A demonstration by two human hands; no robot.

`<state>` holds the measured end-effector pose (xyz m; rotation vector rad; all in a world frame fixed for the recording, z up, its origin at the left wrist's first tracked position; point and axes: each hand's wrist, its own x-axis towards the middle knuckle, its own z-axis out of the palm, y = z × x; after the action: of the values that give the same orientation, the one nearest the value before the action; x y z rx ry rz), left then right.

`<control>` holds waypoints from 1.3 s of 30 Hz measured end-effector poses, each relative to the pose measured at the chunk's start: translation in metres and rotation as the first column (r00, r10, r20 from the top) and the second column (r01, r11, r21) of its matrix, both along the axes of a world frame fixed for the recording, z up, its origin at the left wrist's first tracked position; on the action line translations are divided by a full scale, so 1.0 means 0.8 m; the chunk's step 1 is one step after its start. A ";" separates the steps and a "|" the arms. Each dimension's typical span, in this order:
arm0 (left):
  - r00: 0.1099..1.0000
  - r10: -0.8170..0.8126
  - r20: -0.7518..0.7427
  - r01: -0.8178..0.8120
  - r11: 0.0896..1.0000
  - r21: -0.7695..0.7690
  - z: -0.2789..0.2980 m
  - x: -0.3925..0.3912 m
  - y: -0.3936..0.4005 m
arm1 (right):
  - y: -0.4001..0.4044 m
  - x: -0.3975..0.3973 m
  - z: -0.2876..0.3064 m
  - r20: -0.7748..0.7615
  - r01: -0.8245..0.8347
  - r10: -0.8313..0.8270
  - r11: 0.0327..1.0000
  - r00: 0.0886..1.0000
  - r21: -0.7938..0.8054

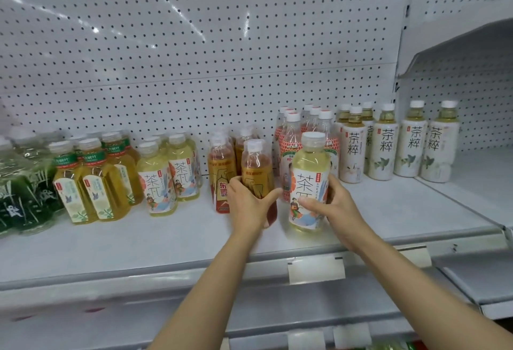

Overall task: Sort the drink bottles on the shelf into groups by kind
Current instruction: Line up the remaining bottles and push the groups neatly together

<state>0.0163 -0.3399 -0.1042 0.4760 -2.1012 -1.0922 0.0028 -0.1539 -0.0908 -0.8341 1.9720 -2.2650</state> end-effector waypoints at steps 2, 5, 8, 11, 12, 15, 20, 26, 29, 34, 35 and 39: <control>0.997 -0.068 0.025 0.068 0.997 0.021 0.000 0.006 -0.008 | -0.007 0.000 0.001 -0.004 -0.038 0.038 0.999 0.999 0.009; 0.995 -0.065 -0.076 0.072 0.994 0.086 0.006 0.027 -0.015 | -0.019 0.002 0.001 -0.026 -0.069 0.070 0.997 0.997 0.036; 0.957 -0.033 -0.288 0.065 0.993 0.103 0.025 0.060 -0.002 | -0.032 0.008 0.002 -0.033 -0.102 0.103 0.994 0.994 0.041; 0.921 -0.267 -0.284 0.309 0.945 0.111 0.042 0.084 0.015 | -0.045 0.017 0.002 -0.034 -0.163 0.164 0.986 0.986 0.038; 0.911 -0.338 -0.236 0.371 0.922 0.109 0.044 0.088 0.019 | -0.049 0.020 0.002 -0.036 -0.180 0.181 0.983 0.983 0.039; 0.920 -0.351 -0.175 0.373 0.922 0.108 0.040 0.098 0.020 | -0.061 0.029 -0.003 -0.064 -0.200 0.207 0.975 0.976 0.094; 0.961 -0.167 -0.222 0.196 0.973 0.118 0.028 0.113 0.000 | -0.072 0.047 -0.002 -0.117 -0.205 0.231 0.958 0.966 0.198; 0.980 -0.012 -0.197 0.051 0.979 0.198 0.035 0.127 -0.062 | -0.093 0.032 -0.015 -0.157 0.306 -0.271 0.911 0.950 0.275; 0.988 0.003 -0.152 0.026 0.981 0.192 0.035 0.127 -0.096 | -0.118 0.014 -0.021 -0.145 0.358 -0.327 0.865 0.934 0.352; 0.989 -0.048 -0.142 0.075 0.978 0.193 0.033 0.129 -0.136 | -0.158 0.001 -0.008 -0.259 0.571 -0.510 0.706 0.820 0.418; 0.989 -0.063 -0.136 0.088 0.978 0.188 0.032 0.129 -0.143 | -0.161 -0.002 -0.005 -0.262 0.579 -0.517 0.705 0.815 0.411; 0.987 -0.090 -0.136 0.115 0.976 0.184 0.024 0.124 -0.166 | -0.167 -0.014 -0.003 -0.181 0.478 -0.443 0.814 0.878 0.330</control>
<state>0.1157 -0.4723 -0.0848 0.3807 -1.9369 -1.3571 -0.0085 -0.2872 -0.0932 -0.4645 2.7819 -1.9561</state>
